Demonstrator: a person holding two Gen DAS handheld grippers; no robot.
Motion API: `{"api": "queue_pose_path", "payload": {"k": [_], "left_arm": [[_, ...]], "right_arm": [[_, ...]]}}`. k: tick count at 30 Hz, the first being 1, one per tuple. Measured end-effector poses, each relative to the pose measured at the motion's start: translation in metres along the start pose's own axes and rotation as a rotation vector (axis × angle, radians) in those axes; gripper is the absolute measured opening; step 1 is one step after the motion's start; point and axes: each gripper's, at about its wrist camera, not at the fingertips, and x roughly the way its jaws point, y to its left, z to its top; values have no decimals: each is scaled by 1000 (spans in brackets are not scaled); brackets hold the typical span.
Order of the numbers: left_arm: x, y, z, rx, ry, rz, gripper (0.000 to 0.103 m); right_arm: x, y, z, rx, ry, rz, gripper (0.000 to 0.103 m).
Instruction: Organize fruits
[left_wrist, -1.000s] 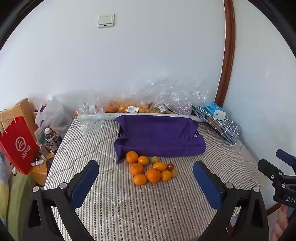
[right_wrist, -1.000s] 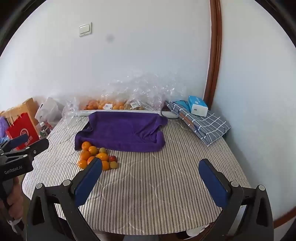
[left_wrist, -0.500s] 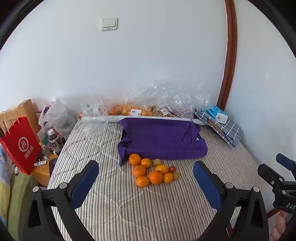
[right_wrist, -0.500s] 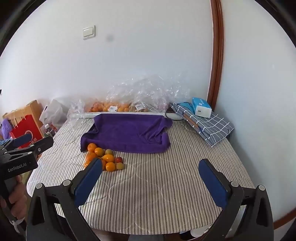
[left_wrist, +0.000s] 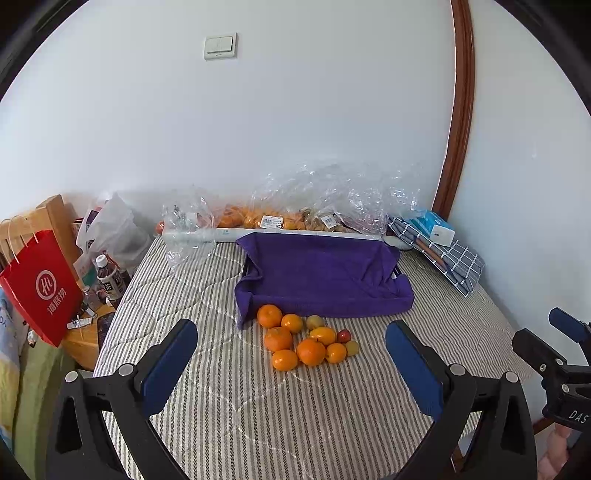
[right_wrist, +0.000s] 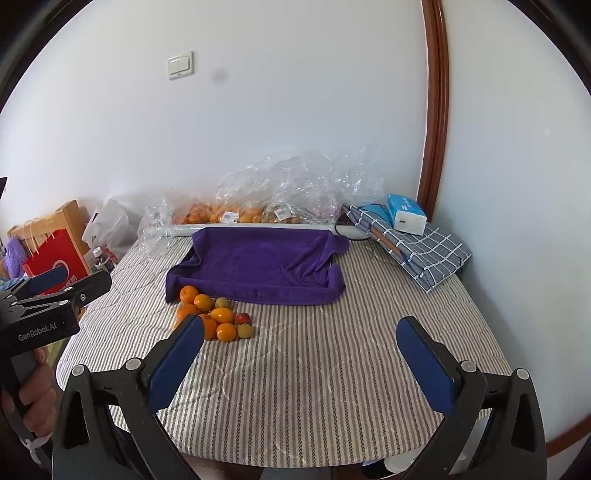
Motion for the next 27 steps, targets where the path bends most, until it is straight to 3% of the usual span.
{"api": "queue_pose_path", "payload": {"k": [27], "left_arm": [[-5, -5, 3, 3, -5, -8, 103]], "right_arm": [[-6, 1, -2, 2, -21, 3, 103]]}}
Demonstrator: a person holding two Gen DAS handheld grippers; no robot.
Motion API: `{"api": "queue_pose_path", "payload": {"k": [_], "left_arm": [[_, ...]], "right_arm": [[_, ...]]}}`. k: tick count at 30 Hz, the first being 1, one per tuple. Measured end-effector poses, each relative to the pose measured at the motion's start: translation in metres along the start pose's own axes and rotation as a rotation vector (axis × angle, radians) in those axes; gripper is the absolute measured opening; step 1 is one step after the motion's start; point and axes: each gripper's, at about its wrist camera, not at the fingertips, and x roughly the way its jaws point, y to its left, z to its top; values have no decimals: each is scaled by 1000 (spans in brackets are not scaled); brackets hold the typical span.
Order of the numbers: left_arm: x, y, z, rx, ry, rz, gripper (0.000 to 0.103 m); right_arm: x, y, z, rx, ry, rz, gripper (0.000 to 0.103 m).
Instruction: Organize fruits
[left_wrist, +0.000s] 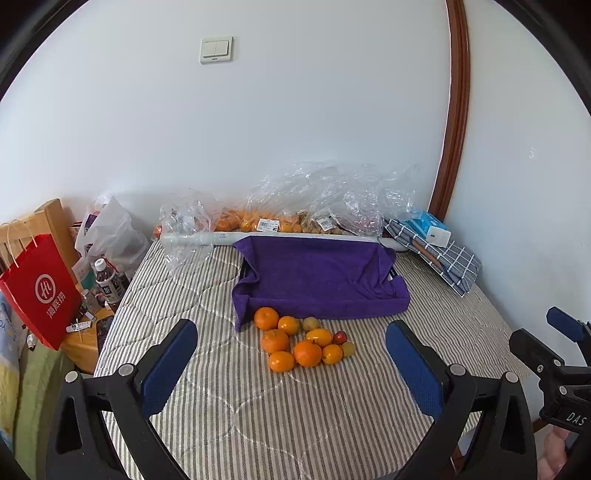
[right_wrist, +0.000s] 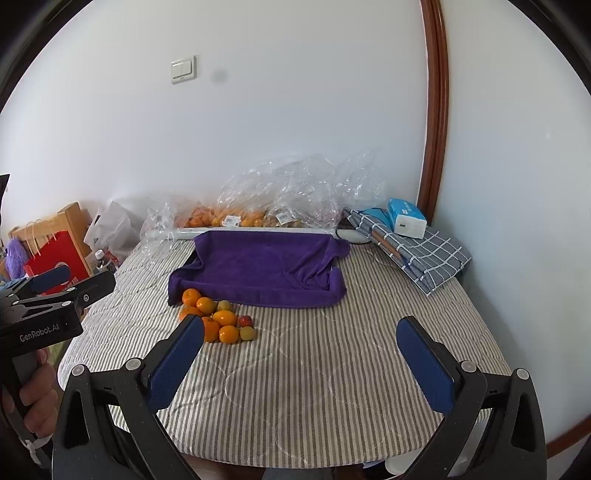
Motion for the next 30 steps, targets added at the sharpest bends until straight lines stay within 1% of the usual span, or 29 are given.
{"api": "queue_pose_path", "payload": {"k": [22, 30], "left_arm": [[-2, 1, 5, 2, -6, -5, 103], [6, 5, 2, -6, -8, -10, 103]], "right_arm": [[-3, 6, -2, -9, -16, 15, 103], [10, 8, -2, -1, -9, 26, 103]]}}
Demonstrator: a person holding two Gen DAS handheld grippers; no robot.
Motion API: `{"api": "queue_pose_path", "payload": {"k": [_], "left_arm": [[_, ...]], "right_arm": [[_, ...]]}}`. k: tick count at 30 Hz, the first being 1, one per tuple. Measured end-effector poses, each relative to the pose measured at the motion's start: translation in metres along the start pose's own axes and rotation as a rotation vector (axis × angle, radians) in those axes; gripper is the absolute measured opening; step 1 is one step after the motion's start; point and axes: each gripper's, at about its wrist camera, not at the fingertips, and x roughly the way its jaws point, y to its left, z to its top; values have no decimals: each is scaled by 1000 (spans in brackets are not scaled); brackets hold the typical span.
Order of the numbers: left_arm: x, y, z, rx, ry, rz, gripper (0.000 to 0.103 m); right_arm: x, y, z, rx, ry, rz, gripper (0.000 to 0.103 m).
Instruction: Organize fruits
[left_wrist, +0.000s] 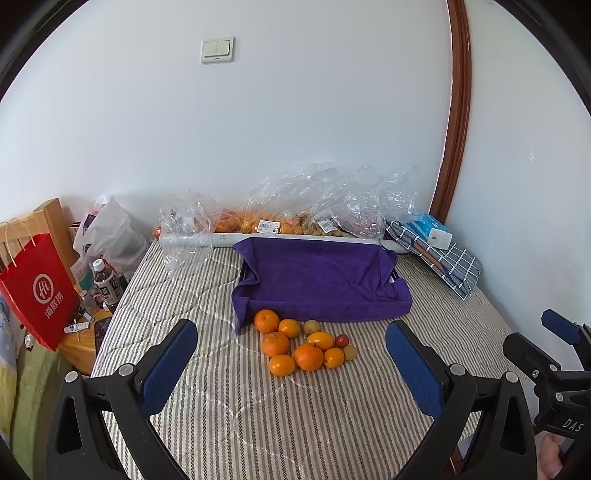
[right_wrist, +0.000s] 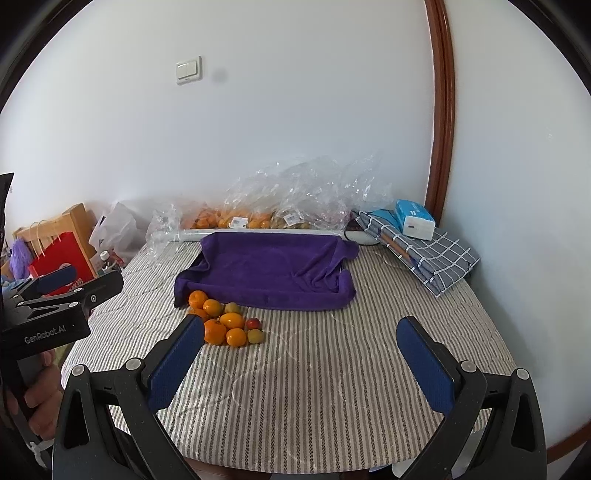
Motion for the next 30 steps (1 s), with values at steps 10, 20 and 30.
{"api": "queue_pose_path", "payload": {"k": [10, 20, 30], "left_arm": [[28, 9, -2, -1, 13, 11, 103], [89, 44, -23, -49, 108, 57, 103], [154, 90, -60, -100, 249, 36, 97]], "right_arm": [[29, -4, -1, 24, 3, 10, 103], [96, -5, -13, 36, 93, 46, 96], [187, 13, -50, 47, 264, 77, 68]]}}
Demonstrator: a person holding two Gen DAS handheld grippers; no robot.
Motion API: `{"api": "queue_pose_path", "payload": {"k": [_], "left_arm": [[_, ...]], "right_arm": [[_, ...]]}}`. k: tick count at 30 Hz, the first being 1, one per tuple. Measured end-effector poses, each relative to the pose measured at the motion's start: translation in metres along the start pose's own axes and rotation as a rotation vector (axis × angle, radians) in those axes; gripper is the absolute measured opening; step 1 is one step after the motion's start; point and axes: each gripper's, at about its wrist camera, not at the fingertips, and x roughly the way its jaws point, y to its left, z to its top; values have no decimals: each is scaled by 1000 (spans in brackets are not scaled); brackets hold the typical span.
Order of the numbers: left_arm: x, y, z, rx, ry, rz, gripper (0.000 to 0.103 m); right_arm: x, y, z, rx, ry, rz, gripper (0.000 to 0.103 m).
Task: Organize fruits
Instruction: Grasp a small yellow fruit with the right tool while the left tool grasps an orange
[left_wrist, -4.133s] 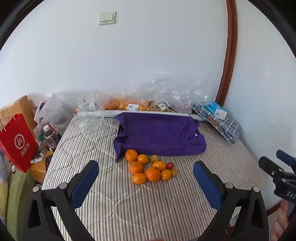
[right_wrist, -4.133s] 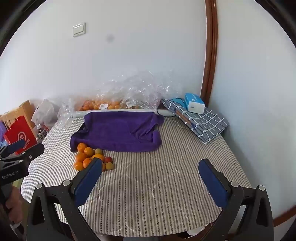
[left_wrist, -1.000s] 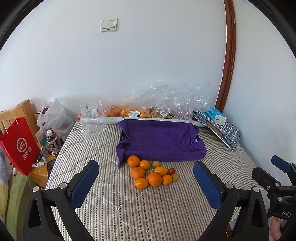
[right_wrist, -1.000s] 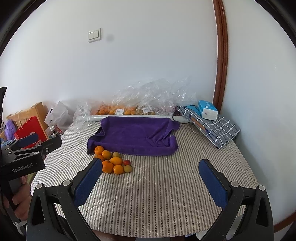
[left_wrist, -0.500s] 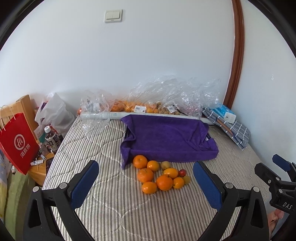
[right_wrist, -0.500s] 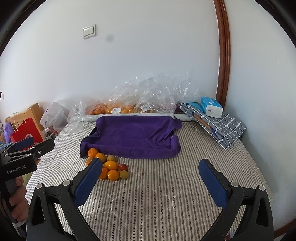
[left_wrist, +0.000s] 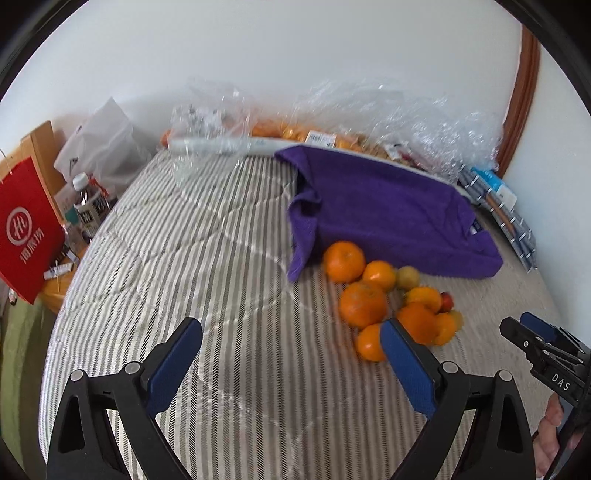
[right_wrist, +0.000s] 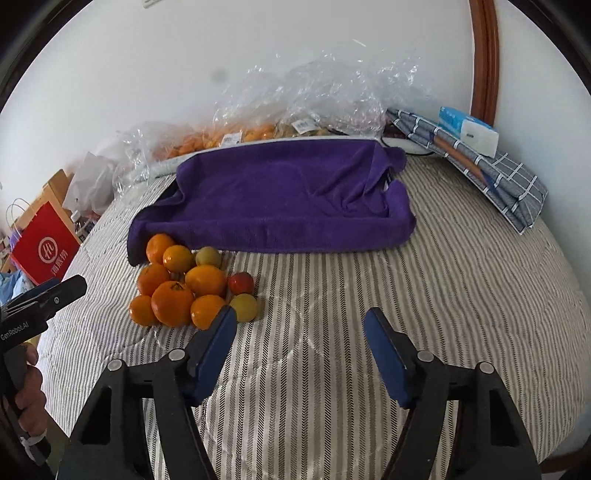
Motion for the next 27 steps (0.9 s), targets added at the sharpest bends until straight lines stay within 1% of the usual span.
{"api": "queue_pose_path", "payload": {"k": [2, 4, 5, 8, 11, 15, 17, 18, 19, 20, 22, 27], "left_arm": [[11, 7, -4, -8, 16, 1, 96], [19, 11, -4, -14, 28, 0, 96], [22, 14, -5, -18, 34, -1, 96], [28, 22, -7, -30, 37, 1, 96], [31, 28, -9, -45, 32, -7, 96], [35, 34, -11, -68, 32, -15, 96], [35, 35, -13, -72, 28, -22, 96], [34, 35, -13, -72, 26, -23, 96], [34, 34, -13, -72, 23, -25, 96], [33, 33, -13, -69, 18, -33, 94], [32, 29, -14, -63, 17, -65, 89], [33, 10, -11, -51, 15, -160, 87]], "right_arm": [[13, 7, -3, -19, 21, 31, 59], [22, 14, -3, -27, 39, 55, 53], [28, 18, -3, -34, 48, 61, 49], [43, 26, -2, -40, 69, 49, 43], [53, 31, -1, -54, 78, 40, 41], [63, 33, 2, -57, 84, 26, 41], [66, 34, 4, -62, 72, 15, 41], [67, 34, 4, -65, 68, 9, 38], [67, 35, 4, -72, 66, 6, 31], [68, 35, 4, -82, 64, -1, 25], [67, 35, 3, -99, 61, -4, 25], [58, 26, -4, -103, 50, -10, 25]]}}
